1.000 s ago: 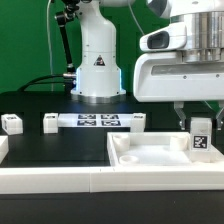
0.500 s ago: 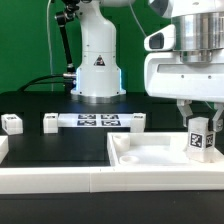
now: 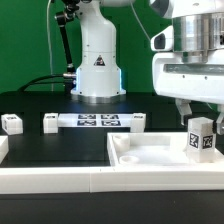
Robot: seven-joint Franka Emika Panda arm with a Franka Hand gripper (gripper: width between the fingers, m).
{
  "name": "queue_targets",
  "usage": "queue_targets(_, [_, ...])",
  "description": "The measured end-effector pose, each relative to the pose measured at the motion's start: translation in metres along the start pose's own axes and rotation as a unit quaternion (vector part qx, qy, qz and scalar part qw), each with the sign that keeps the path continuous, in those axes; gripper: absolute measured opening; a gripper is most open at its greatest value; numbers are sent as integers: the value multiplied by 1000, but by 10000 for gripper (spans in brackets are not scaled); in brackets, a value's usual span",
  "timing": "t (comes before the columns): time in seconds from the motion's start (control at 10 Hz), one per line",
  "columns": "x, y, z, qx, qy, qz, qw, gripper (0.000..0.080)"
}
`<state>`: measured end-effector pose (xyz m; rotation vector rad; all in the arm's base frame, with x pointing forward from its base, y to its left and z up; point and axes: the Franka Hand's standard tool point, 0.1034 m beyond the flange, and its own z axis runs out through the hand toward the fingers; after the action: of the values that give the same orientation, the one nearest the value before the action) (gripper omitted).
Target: Assemble square table
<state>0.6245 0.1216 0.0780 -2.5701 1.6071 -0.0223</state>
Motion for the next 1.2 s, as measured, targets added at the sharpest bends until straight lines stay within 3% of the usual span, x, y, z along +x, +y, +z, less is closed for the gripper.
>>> queue_targets(0.1, [1, 1, 0, -3, -1, -17, 1000, 609])
queue_targets(0.2, [-1, 2, 0, -10, -5, -32, 999, 637])
queue_targets(0.6, [-2, 1, -1, -13, -4, -258, 966, 649])
queue_targets(1.2, [5, 2, -1, -12, -6, -463, 886, 649])
